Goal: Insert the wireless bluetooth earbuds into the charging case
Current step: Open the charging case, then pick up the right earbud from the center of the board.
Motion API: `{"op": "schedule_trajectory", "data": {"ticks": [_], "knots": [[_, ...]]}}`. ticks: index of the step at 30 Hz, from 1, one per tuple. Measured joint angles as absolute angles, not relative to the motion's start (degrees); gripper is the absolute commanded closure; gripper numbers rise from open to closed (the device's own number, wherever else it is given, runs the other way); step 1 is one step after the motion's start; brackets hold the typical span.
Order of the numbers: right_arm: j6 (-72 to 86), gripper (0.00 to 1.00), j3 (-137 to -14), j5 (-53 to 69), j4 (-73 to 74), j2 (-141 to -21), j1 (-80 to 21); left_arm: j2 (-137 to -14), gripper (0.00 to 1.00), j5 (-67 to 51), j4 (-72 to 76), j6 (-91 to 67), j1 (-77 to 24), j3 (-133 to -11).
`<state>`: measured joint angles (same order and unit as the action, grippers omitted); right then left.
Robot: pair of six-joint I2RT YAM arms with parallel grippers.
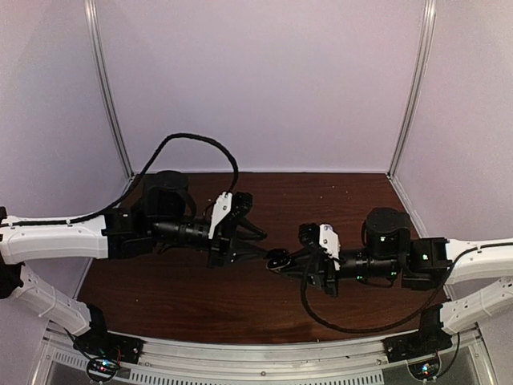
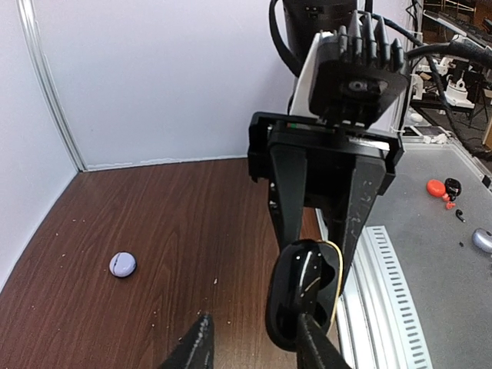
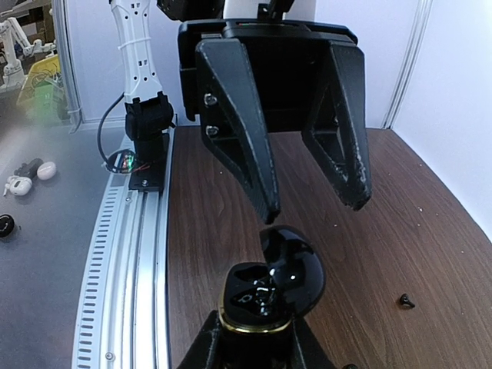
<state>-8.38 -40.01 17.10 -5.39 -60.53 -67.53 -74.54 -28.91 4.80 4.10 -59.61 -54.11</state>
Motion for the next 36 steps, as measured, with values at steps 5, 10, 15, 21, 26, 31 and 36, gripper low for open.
{"op": "schedule_trajectory", "data": {"ticks": [5, 10, 15, 21, 26, 31, 36], "knots": [[-6.42, 1.0, -38.02, 16.69, -6.46, -58.67, -67.22, -73.38, 0.5, -28.14, 6.81, 3.25, -59.2, -52.71], [-4.03, 1.0, -35.79, 16.45, -8.12, -56.51, -66.17, -71.94, 0.48, -28.67, 8.08, 3.29, -58.92, -51.79], [-3.09, 1.0, -35.2, 16.45, -9.32, -56.29, -66.06, -73.89, 0.49, -30.26, 8.34, 3.55, -59.02, -52.29], [-3.22, 1.0, -35.2, 16.78, -10.11, -56.75, -66.06, -77.62, 0.53, -30.24, 8.49, 4.01, -59.77, -55.05], [-3.9, 1.0, -35.2, 17.74, -10.24, -56.8, -66.06, -78.87, 0.56, -29.23, 8.56, 3.95, -59.86, -56.4], [-4.6, 1.0, -34.52, 18.28, -11.18, -56.1, -66.06, -79.46, 0.57, -27.9, 8.75, 3.4, -59.92, -57.19], [-4.75, 1.0, -33.52, 18.61, -11.64, -54.57, -65.84, -80.23, 0.54, -26.68, 8.95, 2.68, -60.01, -57.82]]}}
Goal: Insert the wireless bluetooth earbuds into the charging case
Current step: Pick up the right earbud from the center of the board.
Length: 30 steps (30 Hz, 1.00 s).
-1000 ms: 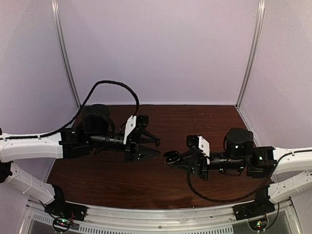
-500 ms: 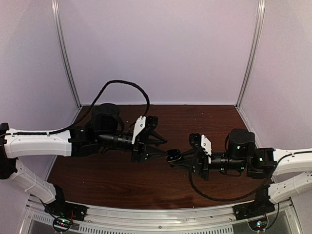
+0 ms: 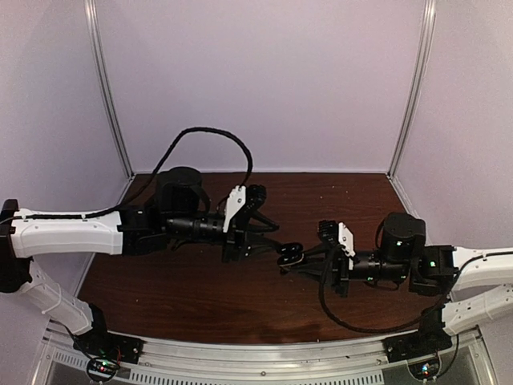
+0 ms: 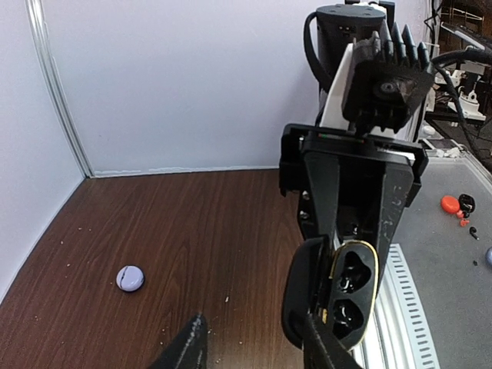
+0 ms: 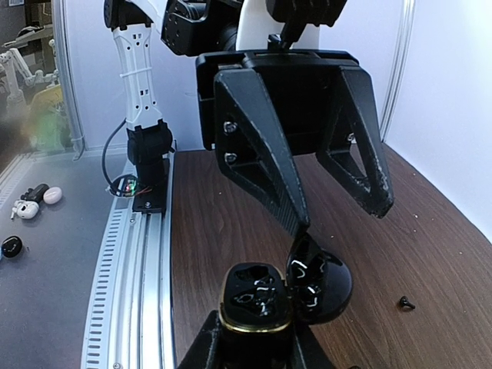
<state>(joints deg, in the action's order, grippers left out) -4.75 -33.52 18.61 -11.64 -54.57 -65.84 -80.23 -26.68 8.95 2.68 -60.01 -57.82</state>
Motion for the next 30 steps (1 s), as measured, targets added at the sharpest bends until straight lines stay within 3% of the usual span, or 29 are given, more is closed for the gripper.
{"op": "schedule_trajectory", "data": {"ticks": [7, 17, 30], "knots": [[-4.03, 1.0, -31.11, 18.24, -13.43, -52.93, -65.8, -79.33, 0.41, -25.8, 11.57, 1.37, -59.81, -56.27], [2.7, 1.0, -24.58, 13.43, -18.7, -46.41, -63.4, -73.38, 0.41, -22.06, 20.56, -0.23, -58.43, -45.06], [7.53, 1.0, -23.16, 8.51, -19.18, -43.0, -59.2, -93.65, 0.43, -14.96, 30.3, -10.52, -46.19, -44.01]]}}
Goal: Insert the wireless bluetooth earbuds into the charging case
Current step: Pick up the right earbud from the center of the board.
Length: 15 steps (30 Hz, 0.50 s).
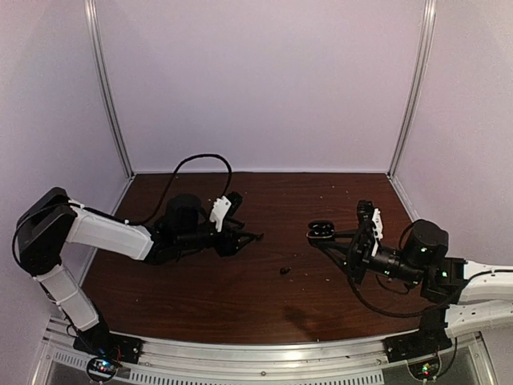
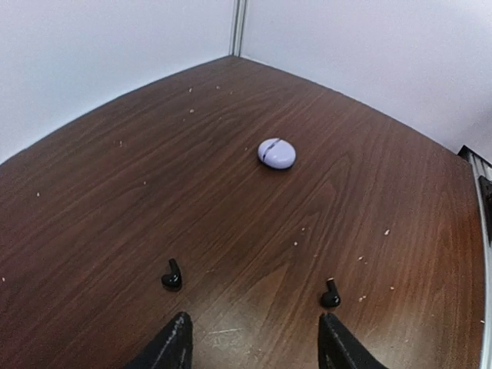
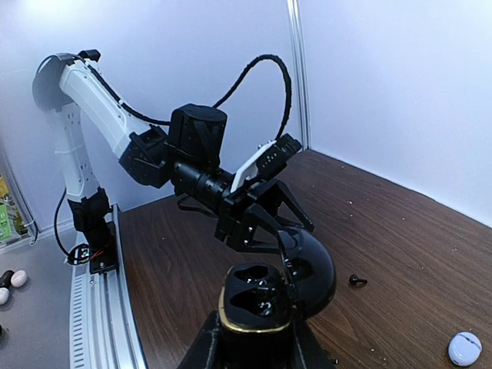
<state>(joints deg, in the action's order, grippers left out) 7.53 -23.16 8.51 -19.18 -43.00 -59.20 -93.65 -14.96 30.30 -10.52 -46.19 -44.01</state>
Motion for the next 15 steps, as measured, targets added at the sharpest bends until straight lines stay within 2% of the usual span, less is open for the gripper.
{"op": "schedule_trajectory", "data": {"ticks": [8, 15], "knots": [[8.21, 1.0, -21.87, 7.44, -19.07, -41.19, -58.43, -108.55, 0.45, -11.53, 35.59, -13.82, -45.36, -46.09], [8.21, 1.0, -21.52, 7.44, -19.11, -39.83, -57.6, -114.72, 0.47, -8.51, 32.51, -14.81, -45.15, -54.17]]}}
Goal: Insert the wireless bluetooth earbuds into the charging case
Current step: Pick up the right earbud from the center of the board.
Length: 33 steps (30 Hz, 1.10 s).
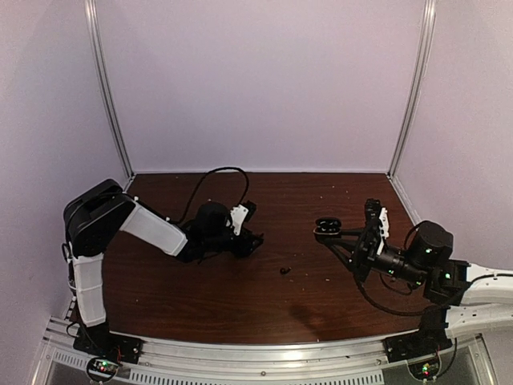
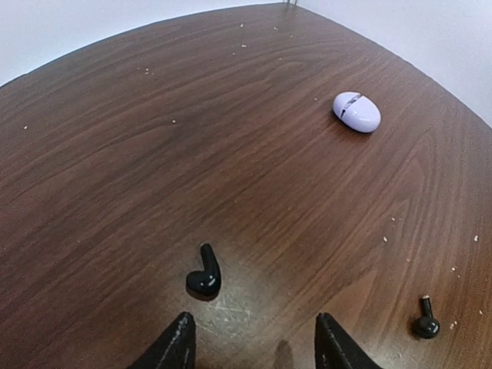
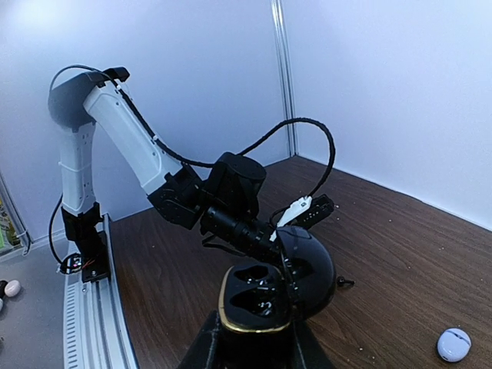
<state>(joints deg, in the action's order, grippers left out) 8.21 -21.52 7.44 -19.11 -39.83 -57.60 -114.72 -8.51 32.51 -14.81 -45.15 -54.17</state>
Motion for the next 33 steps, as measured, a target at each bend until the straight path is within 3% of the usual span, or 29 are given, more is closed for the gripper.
{"op": "schedule_trajectory", "data": {"ticks": [14, 33], "knots": [[8.4, 1.0, -20.75, 7.51, -19.09, -38.41, -56.6, -123.81, 0.54, -5.93, 26.81, -14.92, -44.93, -65.04], [8.38, 1.0, -20.1, 7.57, -19.07, -38.24, -56.21, -124.66, 0.84, -5.5, 31.57, -12.58, -44.29, -63.24]]}}
